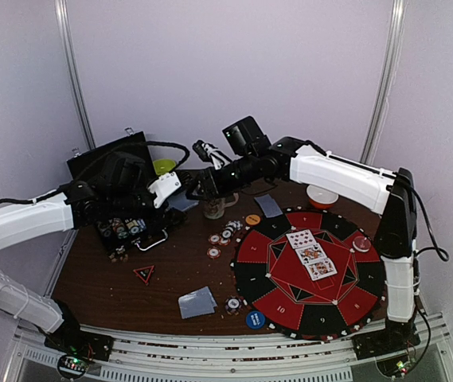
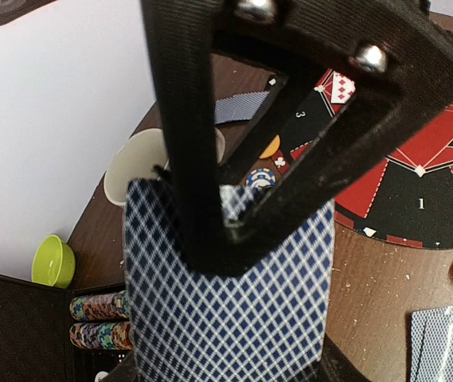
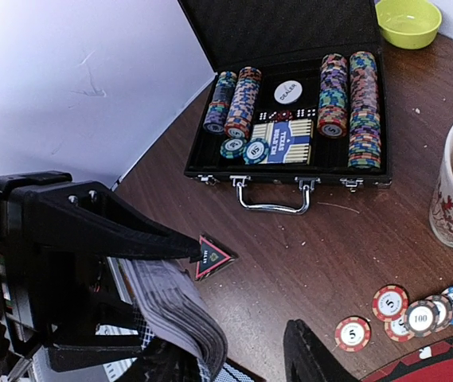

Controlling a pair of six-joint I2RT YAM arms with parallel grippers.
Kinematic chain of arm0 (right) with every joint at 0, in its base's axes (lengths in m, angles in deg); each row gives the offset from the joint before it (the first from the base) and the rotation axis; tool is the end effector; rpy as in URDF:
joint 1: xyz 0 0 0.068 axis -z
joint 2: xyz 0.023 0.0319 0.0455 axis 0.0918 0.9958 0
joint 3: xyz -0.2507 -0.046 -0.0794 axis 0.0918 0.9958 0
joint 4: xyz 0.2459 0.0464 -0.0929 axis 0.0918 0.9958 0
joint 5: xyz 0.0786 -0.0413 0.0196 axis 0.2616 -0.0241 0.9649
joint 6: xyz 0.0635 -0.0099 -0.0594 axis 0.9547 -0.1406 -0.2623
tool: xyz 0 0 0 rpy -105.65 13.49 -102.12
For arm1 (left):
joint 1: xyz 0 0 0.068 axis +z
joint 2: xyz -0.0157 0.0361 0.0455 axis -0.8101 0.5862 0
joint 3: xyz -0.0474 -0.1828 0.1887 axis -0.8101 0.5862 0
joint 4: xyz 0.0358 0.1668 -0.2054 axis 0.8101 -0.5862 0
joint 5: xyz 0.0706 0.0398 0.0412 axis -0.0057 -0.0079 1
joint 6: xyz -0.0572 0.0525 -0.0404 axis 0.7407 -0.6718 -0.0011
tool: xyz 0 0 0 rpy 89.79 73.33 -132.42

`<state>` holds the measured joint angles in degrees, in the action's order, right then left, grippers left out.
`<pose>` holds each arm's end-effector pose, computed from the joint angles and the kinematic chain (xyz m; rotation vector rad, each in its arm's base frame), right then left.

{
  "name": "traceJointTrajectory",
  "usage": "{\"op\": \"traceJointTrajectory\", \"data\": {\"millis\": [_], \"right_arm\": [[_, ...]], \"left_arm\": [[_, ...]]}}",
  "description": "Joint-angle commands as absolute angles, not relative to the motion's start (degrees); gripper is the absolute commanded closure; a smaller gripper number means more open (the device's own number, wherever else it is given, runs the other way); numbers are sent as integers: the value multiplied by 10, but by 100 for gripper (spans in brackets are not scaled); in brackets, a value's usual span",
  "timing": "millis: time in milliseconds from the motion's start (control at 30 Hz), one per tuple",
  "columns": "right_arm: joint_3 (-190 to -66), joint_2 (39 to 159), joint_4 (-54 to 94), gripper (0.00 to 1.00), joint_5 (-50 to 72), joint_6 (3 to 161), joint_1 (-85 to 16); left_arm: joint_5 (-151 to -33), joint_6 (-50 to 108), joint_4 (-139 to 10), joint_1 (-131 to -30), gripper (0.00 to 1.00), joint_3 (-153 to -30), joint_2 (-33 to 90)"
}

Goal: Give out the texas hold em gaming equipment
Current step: Pick up the poker card from the face-down deck piles, then distribute the poker card in the community card area.

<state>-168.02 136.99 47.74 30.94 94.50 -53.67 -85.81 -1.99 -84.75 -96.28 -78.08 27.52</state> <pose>0.3183 0.4132 0.3080 -0.8784 2.1303 1.1773 0.2465 -0.2272 0.2682 1.1262 1.8548 -0.2710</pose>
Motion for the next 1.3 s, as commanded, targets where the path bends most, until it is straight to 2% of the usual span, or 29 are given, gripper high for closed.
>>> {"op": "traceJointTrajectory", "data": {"millis": [0,233,467,833,1033,1267], "right_arm": [[-1698,1345,515,59,250,921,-531],[-1704,1339,529,83,278,923,-531],[-1724,1320,572,100,230,910,-527],[-1702,1221,642,100,237,906,-478],[-1529,1104,786,100,204,923,-395],[-1202,990,788,100,263,988,-364]], "left_arm": [[-864,-25,-817,-964,48,-782,263],[-863,-24,-817,-964,48,-782,266],[-862,-25,-817,-964,48,-781,267],[-860,-25,-817,-964,48,-782,268],[-861,-25,-817,-964,48,-782,267],[-868,-23,-817,-964,48,-784,269]]}}
